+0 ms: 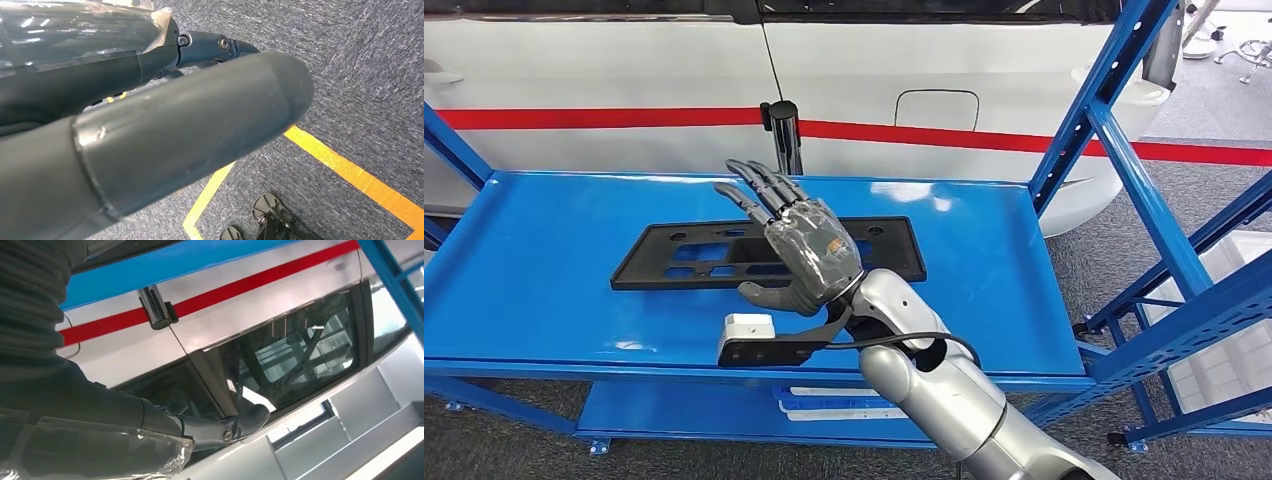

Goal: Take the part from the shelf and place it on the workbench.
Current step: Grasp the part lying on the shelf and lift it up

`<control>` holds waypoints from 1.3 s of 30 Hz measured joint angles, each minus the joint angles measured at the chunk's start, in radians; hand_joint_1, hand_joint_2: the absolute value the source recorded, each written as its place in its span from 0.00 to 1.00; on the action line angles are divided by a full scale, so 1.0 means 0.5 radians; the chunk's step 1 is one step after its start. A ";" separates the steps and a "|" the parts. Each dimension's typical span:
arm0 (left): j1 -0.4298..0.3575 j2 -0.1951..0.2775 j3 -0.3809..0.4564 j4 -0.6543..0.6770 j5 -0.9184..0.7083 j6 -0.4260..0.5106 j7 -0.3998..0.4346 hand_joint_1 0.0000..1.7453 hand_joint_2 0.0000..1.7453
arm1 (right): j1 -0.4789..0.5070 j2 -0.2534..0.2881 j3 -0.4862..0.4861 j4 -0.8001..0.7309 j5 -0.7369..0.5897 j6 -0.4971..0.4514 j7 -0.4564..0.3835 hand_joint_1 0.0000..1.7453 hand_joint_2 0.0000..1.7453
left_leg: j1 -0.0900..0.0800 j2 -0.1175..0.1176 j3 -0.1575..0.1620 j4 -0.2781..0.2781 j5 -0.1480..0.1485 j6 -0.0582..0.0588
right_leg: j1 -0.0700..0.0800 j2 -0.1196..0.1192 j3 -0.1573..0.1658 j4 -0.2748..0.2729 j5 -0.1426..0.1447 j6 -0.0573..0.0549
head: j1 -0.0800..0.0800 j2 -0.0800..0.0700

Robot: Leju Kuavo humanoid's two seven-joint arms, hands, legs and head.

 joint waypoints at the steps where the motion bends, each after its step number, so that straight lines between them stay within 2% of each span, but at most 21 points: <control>1: 0.000 -0.001 0.000 0.000 -0.001 0.000 0.000 0.00 0.00 | 0.000 0.004 0.023 0.016 0.026 0.007 0.006 0.00 1.00 | 0.000 0.000 0.000 0.000 0.000 0.000 | 0.000 0.000 0.000 0.000 0.000 0.000 | 0.000 0.000; 16: -0.001 -0.007 0.001 0.000 -0.009 -0.005 0.000 0.00 0.00 | -0.005 0.080 0.149 0.329 0.196 0.006 0.056 0.00 1.00 | 0.000 0.000 0.000 0.000 0.000 0.000 | 0.000 0.000 0.000 0.000 0.000 0.000 | 0.000 0.000; 23: 0.000 -0.008 0.002 0.000 -0.051 -0.005 0.002 0.00 0.00 | -0.035 0.166 0.164 0.639 0.377 -0.145 0.113 0.00 1.00 | 0.000 0.000 0.000 0.000 0.000 0.000 | 0.000 0.000 0.000 0.000 0.000 0.000 | 0.000 0.000; 39: 0.000 -0.008 0.003 0.000 -0.069 -0.005 -0.001 0.00 0.00 | -0.106 0.195 0.070 0.937 0.636 -0.354 0.275 0.00 1.00 | 0.000 0.000 0.000 0.000 0.000 0.000 | 0.000 0.000 0.000 0.000 0.000 0.000 | 0.000 0.000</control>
